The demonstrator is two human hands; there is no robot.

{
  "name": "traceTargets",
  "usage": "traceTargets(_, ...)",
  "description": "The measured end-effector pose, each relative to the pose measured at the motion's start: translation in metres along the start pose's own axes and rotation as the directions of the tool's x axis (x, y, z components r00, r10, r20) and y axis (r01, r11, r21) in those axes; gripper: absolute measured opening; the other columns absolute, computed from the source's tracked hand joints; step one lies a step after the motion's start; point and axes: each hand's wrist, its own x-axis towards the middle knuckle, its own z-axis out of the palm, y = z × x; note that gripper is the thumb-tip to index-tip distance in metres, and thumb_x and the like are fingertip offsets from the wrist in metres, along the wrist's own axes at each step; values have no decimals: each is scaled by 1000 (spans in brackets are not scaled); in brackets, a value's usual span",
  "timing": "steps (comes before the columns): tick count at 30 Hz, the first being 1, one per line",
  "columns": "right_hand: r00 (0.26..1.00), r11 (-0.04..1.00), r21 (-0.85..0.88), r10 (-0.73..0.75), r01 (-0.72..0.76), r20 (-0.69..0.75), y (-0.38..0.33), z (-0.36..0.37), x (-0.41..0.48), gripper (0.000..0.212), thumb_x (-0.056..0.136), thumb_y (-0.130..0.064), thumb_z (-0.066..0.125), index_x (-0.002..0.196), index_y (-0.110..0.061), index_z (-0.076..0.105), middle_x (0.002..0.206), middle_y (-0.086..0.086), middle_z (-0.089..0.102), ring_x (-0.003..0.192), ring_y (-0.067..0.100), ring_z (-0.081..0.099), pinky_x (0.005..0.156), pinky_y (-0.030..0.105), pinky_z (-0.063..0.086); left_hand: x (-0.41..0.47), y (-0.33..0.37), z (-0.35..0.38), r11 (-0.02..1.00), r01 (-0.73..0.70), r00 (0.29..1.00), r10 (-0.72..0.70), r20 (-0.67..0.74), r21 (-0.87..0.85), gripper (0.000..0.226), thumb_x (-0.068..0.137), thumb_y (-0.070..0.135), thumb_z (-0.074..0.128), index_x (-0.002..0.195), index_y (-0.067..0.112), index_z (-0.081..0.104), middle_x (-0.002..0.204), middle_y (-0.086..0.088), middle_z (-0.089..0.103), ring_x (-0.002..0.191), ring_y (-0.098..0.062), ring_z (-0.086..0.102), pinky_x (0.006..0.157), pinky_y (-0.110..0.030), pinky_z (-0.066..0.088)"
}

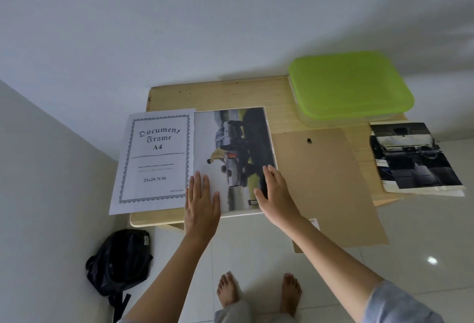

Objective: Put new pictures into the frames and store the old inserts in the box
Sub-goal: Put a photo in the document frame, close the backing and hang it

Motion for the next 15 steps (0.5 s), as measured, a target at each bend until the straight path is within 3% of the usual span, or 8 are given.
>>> traceTargets(4, 989, 982, -126, 131, -138, -65, -10, 26, -2, 65, 97, -30, 41, 147, -6, 8, 157, 8, -3, 145, 22, -3, 116, 31, 8, 2, -16, -2, 998, 60, 996, -58, 64, -35, 75, 89, 58, 15, 148, 12, 6, 157, -5, -7, 144, -18, -7, 116, -39, 13)
traceTargets(7, 975, 956, -214, 173, -201, -141, -15, 41, -4, 68, 97, -36, 38, 148, -6, 5, 156, 12, -8, 144, 24, -7, 116, 33, 3, 2, -15, -2, 993, 72, 993, -64, 94, -91, 67, 97, 45, 31, 148, 13, 3, 157, -3, -12, 145, -18, -5, 114, -41, 21)
traceTargets(11, 959, 940, -231, 208, -250, -193, -21, 50, 0, 71, 96, -42, 36, 147, -6, 3, 155, 14, -10, 144, 27, -8, 115, 32, -3, 1, -16, -4, 992, 46, 993, -32, 117, -118, 67, 97, 41, 33, 148, 14, -1, 156, -2, -16, 145, -20, -3, 116, -40, 19)
traceTargets(15, 945, 955, -146, 216, -256, -246, -22, 49, 6, 71, 94, -38, 46, 147, -6, 11, 156, 11, 6, 145, 24, 2, 116, 32, 6, 2, -18, -3, 994, 25, 991, -10, 134, -110, 69, 97, 46, 27, 147, 13, -5, 151, 1, -25, 145, -22, -2, 117, -38, 13)
